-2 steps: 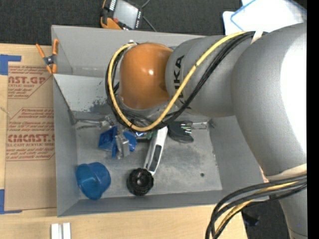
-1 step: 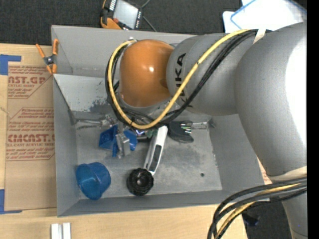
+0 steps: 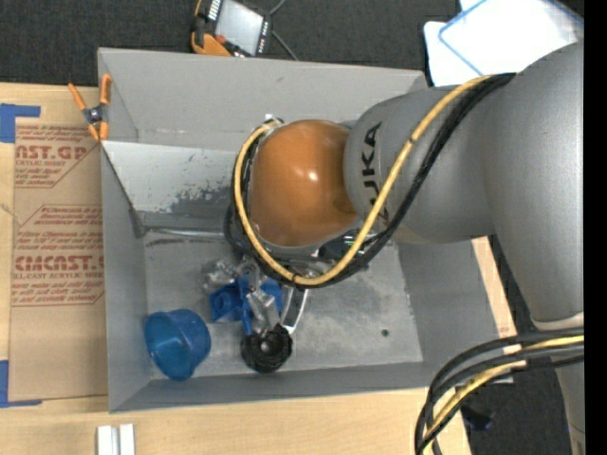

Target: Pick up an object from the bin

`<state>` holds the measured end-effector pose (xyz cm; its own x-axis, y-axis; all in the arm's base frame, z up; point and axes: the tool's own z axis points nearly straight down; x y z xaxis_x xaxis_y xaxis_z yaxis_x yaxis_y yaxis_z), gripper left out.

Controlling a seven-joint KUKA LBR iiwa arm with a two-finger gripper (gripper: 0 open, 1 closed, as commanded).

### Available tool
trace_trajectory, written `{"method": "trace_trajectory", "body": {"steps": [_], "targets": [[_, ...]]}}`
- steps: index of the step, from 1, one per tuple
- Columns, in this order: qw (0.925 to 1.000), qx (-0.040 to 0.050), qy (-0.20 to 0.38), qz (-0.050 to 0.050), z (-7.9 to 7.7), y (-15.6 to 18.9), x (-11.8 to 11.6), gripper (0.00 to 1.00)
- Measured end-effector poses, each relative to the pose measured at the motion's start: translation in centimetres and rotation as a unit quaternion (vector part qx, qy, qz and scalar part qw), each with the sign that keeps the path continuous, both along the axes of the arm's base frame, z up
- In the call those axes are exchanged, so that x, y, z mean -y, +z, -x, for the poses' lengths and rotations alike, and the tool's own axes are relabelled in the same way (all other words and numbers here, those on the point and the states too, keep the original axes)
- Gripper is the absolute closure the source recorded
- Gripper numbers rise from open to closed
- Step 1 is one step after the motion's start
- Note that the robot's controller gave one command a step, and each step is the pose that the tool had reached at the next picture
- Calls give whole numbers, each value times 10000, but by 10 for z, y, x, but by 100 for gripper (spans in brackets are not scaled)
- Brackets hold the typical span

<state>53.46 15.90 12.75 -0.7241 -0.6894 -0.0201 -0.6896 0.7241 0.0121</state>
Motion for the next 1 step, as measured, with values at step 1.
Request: {"method": "trace_trajectory", "body": {"steps": [1], "targets": [[9902,-1,-1398,-29,-25,36,-10,100]]}}
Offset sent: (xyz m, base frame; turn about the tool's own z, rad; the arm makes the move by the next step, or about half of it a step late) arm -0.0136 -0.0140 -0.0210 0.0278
